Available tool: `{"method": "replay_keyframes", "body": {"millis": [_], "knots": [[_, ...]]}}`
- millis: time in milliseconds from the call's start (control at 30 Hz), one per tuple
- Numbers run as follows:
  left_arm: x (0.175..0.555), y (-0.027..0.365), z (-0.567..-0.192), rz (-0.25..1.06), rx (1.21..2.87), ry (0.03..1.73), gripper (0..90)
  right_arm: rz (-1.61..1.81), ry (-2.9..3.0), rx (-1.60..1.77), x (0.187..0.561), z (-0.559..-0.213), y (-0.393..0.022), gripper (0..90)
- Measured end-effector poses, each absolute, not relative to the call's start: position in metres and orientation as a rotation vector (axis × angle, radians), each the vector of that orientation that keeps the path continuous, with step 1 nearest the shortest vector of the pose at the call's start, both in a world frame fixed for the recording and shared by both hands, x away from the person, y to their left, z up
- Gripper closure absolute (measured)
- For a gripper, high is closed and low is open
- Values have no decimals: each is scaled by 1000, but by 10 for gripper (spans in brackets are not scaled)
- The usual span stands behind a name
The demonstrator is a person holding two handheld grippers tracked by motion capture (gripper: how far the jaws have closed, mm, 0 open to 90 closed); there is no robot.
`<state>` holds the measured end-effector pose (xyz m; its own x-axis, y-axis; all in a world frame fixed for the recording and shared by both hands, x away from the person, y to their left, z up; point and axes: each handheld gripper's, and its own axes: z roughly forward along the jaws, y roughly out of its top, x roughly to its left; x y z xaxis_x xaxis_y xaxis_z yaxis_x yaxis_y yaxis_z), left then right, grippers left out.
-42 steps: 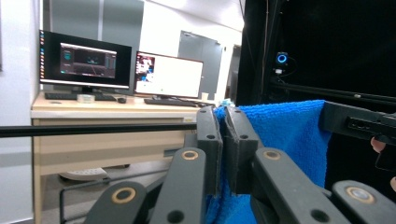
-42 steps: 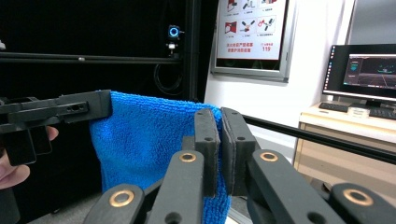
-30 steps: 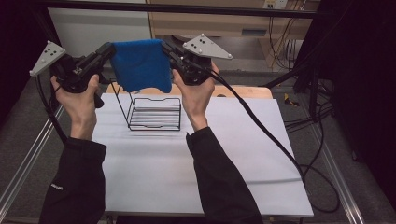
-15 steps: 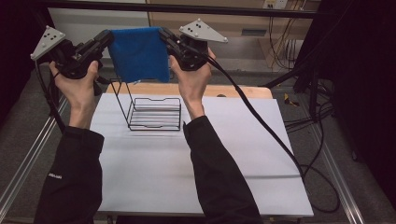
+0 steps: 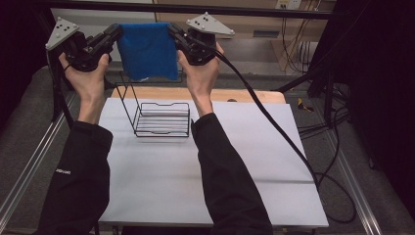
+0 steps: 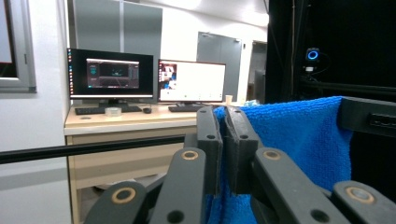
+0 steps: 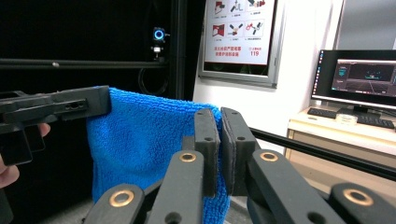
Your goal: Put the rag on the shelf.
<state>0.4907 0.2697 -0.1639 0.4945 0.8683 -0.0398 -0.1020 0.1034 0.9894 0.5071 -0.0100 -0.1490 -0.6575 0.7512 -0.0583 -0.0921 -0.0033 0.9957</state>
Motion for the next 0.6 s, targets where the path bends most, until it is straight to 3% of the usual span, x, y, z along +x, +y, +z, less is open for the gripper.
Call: {"method": "replay_keyframes", "body": {"millis": [600], "knots": [[494,286,-196,808,1304,793,855,1678,1766,688,520,-176,2,864]]}}
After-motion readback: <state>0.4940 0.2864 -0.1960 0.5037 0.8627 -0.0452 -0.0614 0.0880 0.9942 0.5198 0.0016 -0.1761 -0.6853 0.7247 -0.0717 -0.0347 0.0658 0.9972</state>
